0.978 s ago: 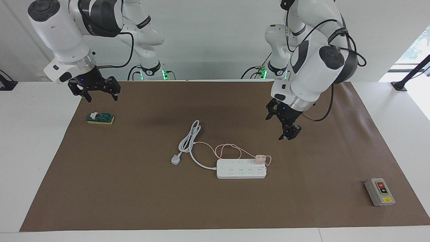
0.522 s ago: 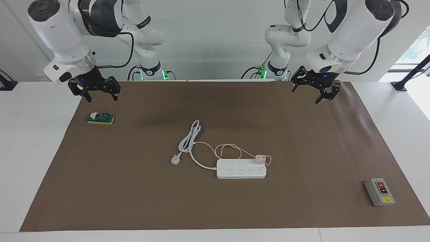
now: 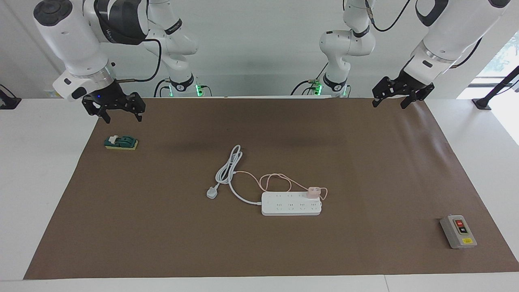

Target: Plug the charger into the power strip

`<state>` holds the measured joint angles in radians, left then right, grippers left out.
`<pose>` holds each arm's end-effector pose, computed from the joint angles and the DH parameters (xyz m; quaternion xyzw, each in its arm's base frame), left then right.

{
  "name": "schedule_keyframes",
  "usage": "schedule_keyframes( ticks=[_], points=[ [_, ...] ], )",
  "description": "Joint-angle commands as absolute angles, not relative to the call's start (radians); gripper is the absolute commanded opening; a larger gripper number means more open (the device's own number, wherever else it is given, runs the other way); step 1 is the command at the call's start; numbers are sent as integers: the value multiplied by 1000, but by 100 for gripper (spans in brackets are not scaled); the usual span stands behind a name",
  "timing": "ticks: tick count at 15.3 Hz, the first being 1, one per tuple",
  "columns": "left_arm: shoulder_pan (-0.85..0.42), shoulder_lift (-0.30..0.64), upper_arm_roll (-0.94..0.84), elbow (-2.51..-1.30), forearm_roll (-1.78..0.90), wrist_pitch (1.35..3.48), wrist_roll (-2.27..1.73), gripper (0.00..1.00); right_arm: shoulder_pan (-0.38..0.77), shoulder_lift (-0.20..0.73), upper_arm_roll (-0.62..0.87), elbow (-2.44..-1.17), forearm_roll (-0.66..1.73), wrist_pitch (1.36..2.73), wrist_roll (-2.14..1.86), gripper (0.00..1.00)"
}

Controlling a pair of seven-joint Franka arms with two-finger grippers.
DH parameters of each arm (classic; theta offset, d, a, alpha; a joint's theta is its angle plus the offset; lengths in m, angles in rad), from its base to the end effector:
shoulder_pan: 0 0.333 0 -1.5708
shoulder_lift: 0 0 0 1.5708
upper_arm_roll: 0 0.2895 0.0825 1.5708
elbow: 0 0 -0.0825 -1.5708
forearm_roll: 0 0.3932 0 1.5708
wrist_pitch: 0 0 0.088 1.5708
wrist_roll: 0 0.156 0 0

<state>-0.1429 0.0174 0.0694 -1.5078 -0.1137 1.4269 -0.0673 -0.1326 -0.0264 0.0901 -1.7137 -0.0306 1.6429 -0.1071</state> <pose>0.5459 -0.0595 0.5586 0.9972 -0.0084 -0.0528 0.0524 0.5553 -0.0278 0.5011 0.9991 0.0337 -0.0234 0.0147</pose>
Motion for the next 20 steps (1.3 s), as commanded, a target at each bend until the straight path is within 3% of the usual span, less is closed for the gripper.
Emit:
schedule_keyframes(
  ticks=[1, 4, 8, 12, 15, 20],
  points=[
    [-132, -23, 57, -1559, -86, 1430, -158, 100, -140, -34, 97, -1721, -43, 1635, -121, 100],
    [-173, -18, 41, -1549, 29, 1387, -149, 100, -140, -34, 97, -1720, -43, 1635, -121, 100],
    [-124, 60, 49, -1548, -29, 1405, -147, 100, -140, -34, 97, -1721, -43, 1635, -121, 100],
    [-97, 45, 58, -1548, -20, 1393, -144, 100, -138, -34, 97, -1720, -43, 1635, -121, 100],
    [-80, -18, 49, -1603, -11, 1405, -79, 100, -140, -34, 97, -1720, -43, 1635, -121, 100],
    [-55, -11, -11, -1604, 14, 1436, -61, 100, -138, -34, 95, -1720, -43, 1635, -121, 100]
  ],
)
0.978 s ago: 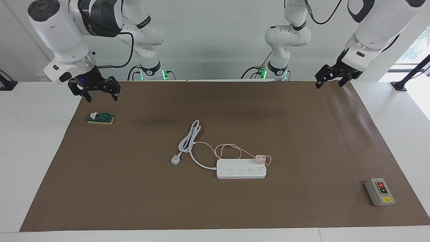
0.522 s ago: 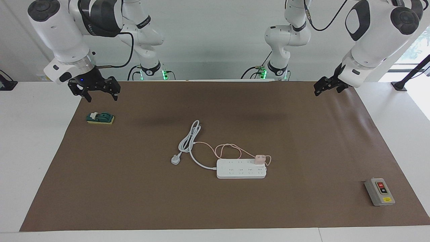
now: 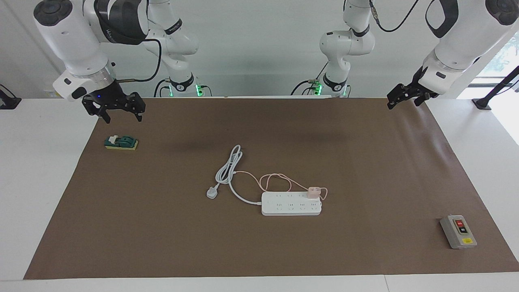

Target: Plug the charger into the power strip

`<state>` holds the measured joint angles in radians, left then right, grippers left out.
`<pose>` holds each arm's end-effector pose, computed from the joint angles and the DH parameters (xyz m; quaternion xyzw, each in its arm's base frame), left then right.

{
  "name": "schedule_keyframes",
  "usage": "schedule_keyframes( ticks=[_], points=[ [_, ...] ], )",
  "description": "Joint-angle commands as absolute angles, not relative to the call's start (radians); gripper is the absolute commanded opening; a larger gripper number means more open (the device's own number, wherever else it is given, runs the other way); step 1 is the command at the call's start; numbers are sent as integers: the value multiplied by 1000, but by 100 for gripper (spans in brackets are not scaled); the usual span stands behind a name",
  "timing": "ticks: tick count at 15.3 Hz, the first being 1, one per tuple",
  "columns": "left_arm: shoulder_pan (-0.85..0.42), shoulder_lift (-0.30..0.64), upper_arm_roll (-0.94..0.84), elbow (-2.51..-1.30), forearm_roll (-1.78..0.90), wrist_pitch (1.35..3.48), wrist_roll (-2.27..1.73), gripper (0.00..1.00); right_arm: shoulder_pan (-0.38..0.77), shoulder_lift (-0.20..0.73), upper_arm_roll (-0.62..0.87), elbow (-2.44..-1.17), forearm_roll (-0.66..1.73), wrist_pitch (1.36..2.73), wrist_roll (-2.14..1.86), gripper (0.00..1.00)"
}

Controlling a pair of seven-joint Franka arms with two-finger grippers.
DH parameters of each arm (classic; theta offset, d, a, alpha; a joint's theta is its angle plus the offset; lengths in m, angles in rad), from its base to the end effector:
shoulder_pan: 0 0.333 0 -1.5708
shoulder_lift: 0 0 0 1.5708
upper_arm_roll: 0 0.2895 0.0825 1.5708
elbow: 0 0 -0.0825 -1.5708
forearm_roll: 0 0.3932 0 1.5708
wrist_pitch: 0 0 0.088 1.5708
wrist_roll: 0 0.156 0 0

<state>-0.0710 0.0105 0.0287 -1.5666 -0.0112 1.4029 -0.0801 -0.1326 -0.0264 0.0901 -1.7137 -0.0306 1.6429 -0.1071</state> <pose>0.5383 -0.0247 0.5328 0.9960 0.0184 -0.0872 0.0001 0.5553 -0.0278 0.5011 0.9991 0.0337 -0.0234 0.0147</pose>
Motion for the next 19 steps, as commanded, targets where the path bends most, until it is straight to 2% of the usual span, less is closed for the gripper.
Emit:
schedule_keyframes(
  ticks=[1, 19],
  points=[
    [-57, -12, -14, -1611, 21, 1436, -52, 100, -140, -34, 97, -1721, -43, 1635, -121, 100],
    [-60, -6, -11, -1603, 11, 1453, -48, 100, -140, -34, 97, -1720, -43, 1635, -121, 100]
  ],
)
